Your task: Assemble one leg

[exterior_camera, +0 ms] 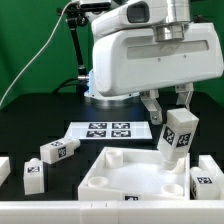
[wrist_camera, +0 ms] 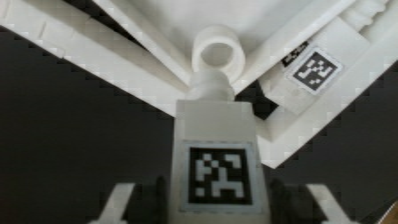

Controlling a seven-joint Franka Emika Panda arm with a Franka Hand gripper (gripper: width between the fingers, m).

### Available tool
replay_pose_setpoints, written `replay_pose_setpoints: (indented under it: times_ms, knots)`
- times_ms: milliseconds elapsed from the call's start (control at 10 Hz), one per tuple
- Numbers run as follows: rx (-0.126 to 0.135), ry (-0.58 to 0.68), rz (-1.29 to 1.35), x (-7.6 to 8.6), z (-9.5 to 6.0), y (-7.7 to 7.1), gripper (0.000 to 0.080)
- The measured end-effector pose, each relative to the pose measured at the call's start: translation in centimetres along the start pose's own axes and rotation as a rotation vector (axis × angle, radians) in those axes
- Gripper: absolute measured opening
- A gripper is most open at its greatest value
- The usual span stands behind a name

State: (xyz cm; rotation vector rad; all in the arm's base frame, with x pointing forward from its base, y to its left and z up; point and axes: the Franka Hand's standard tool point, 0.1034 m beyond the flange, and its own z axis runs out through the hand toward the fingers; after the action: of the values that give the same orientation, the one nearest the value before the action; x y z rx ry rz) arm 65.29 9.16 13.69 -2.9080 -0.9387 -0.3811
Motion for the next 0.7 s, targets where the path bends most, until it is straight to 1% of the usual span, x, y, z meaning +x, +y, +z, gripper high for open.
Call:
replay_pose_setpoints:
  times_ms: [100,200,300,400,500,700]
  knots:
    - [-0.008,0.014,-0.006,0.1,0.0,0.2,0.0275]
    - [-0.054,0.090,-0.018,0.1,0.0,1.2,0.0275]
    - [-0.065,0.108,-0.009,-0.7,0.5,1.1,0.0275]
    - [-0.068,0.118,-0.010,-0.9,0.7,1.1,0.0275]
    - [-0.061,0.115,-0.003,-0.8,1.0,0.8,0.0275]
    - [-0.054,0.108,-0.002,-1.1,1.5,0.5,0.0275]
